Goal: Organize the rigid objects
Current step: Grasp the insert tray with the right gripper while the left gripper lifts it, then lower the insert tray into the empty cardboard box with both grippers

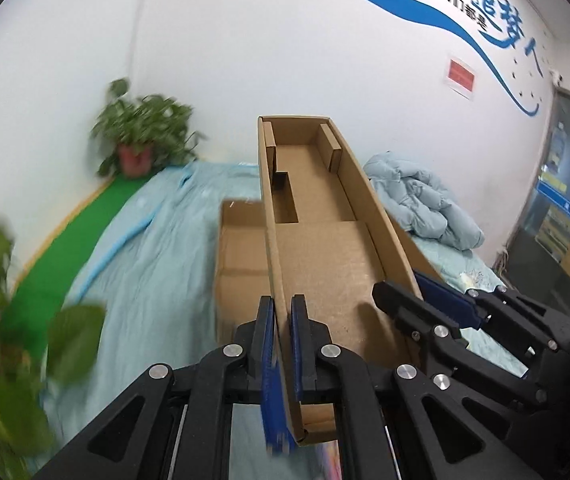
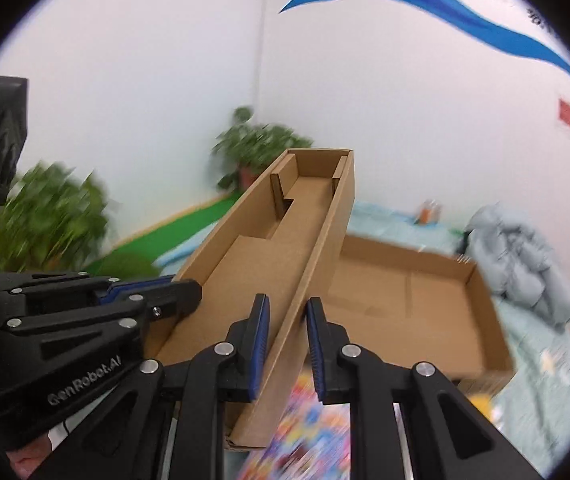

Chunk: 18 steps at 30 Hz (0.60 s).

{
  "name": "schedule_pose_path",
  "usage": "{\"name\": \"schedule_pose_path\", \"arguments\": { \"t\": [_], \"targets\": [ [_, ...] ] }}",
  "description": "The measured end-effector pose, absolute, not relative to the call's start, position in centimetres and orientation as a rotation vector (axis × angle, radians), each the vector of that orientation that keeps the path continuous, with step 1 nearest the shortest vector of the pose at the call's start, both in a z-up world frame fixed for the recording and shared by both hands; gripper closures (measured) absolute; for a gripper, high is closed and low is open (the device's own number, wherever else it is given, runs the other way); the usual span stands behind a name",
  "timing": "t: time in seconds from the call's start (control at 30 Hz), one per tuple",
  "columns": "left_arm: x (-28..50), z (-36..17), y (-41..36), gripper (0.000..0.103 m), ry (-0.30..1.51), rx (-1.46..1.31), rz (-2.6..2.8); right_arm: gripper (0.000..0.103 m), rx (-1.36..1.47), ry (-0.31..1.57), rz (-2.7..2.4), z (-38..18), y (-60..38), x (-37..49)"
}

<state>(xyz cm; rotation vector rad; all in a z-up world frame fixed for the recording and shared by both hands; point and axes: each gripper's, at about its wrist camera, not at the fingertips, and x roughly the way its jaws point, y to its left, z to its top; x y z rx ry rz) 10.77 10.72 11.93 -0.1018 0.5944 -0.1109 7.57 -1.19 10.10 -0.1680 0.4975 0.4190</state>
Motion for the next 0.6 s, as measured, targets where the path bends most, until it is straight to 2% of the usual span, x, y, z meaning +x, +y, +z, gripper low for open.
{"name": "schedule_pose_path", "arguments": {
  "t": [0.13,0.27,0.43,0.6],
  "targets": [
    [16.9,15.3,9.2,0.099,0.6,-0.076,-0.121,0.085,-0.102,0.523,0.397,13.1,-2.2,13.2],
    [22.4,16.1,8.7,0.099,0.648,-0.078,-0.117,0.086,-0.084,0.603,0.383,12.9,-2.3,17.9],
    [27.8,14.0,8.2,0.099,0.729,-0.076,-0.092,0.086,-0.07,0.715,0.401,9.9,-1.8,21.9],
    [29.7,10.3,8.7,0.099,0.788,-0.058,-0.055,0.086,-0.029,0.813,0.425,6.3,-1.2,24.7]
  ]
}}
